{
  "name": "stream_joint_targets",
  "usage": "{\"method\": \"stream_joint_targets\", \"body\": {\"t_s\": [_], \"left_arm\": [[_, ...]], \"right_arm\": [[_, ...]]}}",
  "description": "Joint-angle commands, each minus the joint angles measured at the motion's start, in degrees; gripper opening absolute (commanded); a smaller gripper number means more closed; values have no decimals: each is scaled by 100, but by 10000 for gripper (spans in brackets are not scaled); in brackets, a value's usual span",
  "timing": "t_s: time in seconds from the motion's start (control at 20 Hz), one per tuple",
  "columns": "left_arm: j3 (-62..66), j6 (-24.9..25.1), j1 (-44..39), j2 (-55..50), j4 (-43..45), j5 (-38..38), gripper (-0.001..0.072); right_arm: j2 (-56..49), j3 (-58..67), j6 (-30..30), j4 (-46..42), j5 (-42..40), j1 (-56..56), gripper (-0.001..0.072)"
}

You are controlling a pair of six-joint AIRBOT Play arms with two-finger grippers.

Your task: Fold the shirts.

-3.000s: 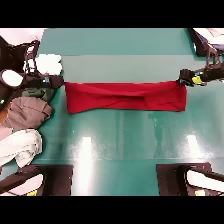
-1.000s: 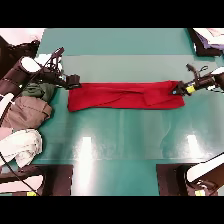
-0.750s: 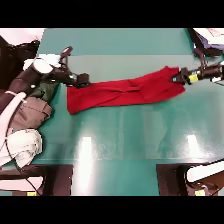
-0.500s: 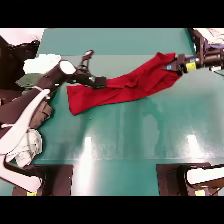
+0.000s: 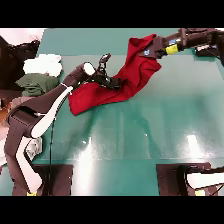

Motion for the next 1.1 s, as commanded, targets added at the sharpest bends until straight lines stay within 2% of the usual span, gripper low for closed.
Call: {"method": "stream_joint_targets", "body": {"t_s": [0.0,0.1,0.25,0.65,0.85,1.0,1.05], "left_arm": [[87,-50,-11,-98,68,175,23],[111,-46,52,-94,81,44,23],[407,-50,391,-4,343,-623,23],[1073,-153,1803,1353,2675,-2076,23],[1073,-153,2350,1950,2835,-2363,24],[1073,-153,2496,2129,2833,-2538,24],[1073,-151,2496,2131,2828,-2553,24]], "right_arm": [[-122,127,153,-179,-280,455,15],[-291,127,153,-177,-365,645,15],[-509,125,151,-173,-605,909,15],[-979,125,142,-140,-1401,1622,15],[-1344,131,72,-136,-2151,2103,18],[-1812,289,-214,-133,-2612,2538,23],[-2037,498,-463,-133,-2669,2706,102]]}}
